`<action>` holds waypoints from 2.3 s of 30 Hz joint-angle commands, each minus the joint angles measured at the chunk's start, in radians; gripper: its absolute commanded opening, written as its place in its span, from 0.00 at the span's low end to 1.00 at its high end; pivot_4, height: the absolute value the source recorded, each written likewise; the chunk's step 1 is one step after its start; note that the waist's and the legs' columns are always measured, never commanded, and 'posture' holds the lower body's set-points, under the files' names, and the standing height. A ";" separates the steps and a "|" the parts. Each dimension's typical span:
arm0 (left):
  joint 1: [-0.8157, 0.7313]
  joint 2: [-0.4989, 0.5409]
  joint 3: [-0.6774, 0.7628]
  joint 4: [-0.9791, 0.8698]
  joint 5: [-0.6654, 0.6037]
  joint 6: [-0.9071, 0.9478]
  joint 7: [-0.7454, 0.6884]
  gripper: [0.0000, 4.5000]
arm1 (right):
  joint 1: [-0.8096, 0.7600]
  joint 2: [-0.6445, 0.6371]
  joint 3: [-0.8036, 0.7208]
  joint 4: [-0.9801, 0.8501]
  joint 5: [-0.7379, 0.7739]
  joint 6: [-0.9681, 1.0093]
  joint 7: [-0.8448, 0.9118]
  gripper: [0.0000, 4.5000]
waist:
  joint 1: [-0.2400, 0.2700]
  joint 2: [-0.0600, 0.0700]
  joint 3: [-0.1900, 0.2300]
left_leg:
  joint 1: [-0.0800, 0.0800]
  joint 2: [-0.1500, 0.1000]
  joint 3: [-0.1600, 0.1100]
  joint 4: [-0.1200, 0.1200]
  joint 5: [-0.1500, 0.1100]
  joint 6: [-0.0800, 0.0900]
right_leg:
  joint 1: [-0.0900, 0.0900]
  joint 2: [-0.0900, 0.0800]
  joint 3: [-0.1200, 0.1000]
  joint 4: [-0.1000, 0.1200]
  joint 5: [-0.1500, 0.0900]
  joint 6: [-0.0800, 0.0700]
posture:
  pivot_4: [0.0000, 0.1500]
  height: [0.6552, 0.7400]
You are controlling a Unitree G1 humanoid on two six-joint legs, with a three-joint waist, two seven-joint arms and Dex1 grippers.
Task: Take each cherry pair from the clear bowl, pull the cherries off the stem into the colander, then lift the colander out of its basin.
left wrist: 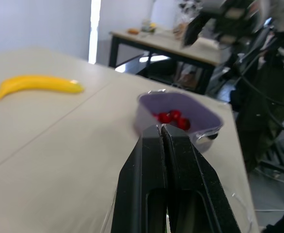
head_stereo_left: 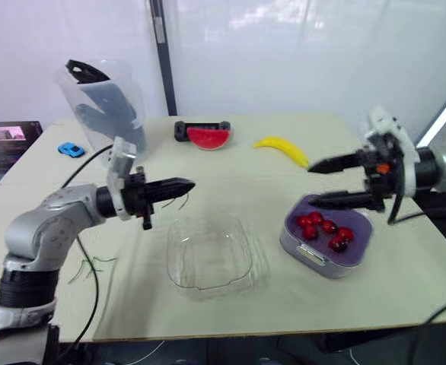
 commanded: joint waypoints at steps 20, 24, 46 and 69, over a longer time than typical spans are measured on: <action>0.623 0.001 0.359 0.072 0.082 0.035 0.278 0.06 | -0.135 0.234 0.160 0.040 -0.083 -0.089 -0.075 1.00 | 0.014 -0.001 0.000 | -0.001 -0.001 0.000 0.000 0.000 0.001 | -0.001 -0.002 -0.001 0.001 0.000 0.000 | 1.00 1.00; 0.621 0.019 0.344 0.100 0.121 0.019 0.271 0.43 | -0.138 0.229 0.153 0.039 -0.086 -0.082 -0.076 1.00 | 0.010 -0.001 0.000 | -0.001 -0.001 0.000 -0.001 0.000 0.001 | -0.002 -0.002 -0.001 0.001 0.000 0.000 | 1.00 1.00; -0.114 0.224 0.060 -0.018 -0.069 0.170 -0.016 0.99 | 0.008 0.022 0.003 -0.122 -0.018 0.111 -0.193 1.00 | 0.033 -0.001 0.000 | -0.002 -0.002 0.000 0.000 -0.001 0.001 | -0.001 -0.003 -0.002 -0.001 0.000 0.000 | 1.00 1.00; -0.445 -0.063 -0.304 0.283 0.162 -0.063 -0.419 0.99 | 1.013 -0.261 -0.842 -0.607 -0.097 0.352 -0.195 1.00 | 0.027 -0.001 0.000 | 0.000 -0.002 0.002 0.003 -0.002 0.004 | 0.002 0.002 0.000 0.000 0.000 0.000 | 1.00 1.00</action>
